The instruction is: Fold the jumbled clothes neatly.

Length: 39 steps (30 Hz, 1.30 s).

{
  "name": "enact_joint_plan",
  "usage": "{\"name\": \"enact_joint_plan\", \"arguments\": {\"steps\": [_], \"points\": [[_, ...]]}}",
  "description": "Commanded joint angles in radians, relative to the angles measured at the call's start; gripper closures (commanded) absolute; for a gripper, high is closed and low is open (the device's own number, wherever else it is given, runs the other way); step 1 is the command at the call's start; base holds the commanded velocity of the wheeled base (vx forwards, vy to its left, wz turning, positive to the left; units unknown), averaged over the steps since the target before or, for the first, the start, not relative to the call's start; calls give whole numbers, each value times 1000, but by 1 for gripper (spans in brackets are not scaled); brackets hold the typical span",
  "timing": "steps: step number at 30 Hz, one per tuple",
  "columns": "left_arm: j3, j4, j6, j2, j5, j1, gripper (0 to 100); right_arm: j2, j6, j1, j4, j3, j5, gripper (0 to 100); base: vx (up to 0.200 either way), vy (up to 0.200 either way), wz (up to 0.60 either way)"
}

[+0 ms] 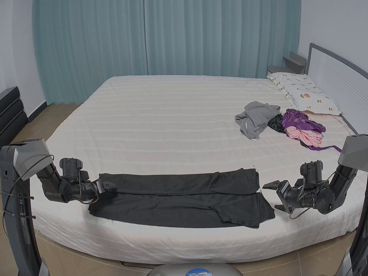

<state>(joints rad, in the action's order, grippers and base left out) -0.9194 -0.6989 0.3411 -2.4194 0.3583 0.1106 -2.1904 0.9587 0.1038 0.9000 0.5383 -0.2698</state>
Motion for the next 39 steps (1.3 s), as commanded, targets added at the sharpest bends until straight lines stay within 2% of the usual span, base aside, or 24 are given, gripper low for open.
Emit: {"name": "enact_joint_plan", "arguments": {"steps": [1,11,19,24,39], "points": [[8,-1,-2,-4,1,3,100,-2,0,0,0,0,0,0,0,0,0],[7,-2,3,5,-12,1,100,-2,0,2,0,-1,0,0,0,0,0],[34,1,7,79,-13,11,100,-3,-2,2,0,0,0,0,0,0,0],[25,1,58,128,-13,41,100,-3,-2,2,0,0,0,0,0,0,0],[13,12,62,115,-1,93,100,-3,-2,2,0,0,0,0,0,0,0]]}}
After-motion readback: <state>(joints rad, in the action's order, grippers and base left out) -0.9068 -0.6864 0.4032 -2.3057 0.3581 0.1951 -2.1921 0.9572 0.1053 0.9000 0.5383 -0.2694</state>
